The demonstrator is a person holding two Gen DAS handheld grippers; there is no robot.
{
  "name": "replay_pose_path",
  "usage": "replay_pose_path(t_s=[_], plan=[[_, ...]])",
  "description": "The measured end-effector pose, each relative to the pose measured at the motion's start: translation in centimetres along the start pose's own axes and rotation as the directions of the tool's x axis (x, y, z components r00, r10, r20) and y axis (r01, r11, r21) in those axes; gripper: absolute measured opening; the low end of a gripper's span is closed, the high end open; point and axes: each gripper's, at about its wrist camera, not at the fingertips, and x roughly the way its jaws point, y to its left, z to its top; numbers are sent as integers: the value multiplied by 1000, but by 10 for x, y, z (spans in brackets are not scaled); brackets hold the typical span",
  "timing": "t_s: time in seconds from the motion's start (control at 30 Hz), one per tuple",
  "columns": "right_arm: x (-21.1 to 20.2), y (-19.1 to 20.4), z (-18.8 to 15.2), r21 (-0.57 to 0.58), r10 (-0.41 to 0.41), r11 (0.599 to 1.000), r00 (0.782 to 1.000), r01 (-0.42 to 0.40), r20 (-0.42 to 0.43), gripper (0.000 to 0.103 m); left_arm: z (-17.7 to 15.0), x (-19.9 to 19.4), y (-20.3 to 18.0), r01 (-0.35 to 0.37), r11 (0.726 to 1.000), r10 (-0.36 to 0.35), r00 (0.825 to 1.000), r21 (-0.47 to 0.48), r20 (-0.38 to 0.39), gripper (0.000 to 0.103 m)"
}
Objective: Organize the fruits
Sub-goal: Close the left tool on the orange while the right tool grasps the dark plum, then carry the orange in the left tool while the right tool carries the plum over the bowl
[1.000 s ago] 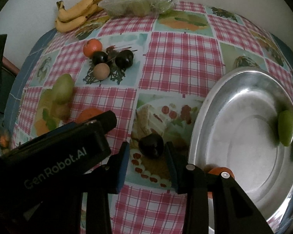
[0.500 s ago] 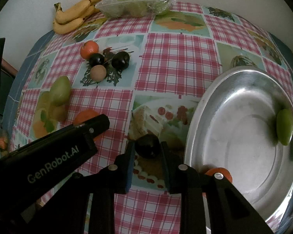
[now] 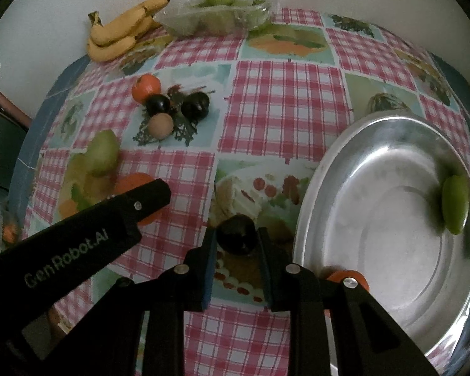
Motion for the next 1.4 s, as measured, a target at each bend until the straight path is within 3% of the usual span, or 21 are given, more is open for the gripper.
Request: replay_pose_path(t_s=[0.33,0.8,1.4], plan=[[-22,-5,5,28,51,998,997,-53,56,26,9,-29,-2,31,1000,-31,997,-1,68,42],[-51,-12,4,32,63,997,991,-67,119,26,10,-49,-6,40,999,-40,991,2,125,42],[-71,-78,0,189,-24,982,991,-2,135,26,-7,-50,-55,22,990,-38,992,138,117,42]])
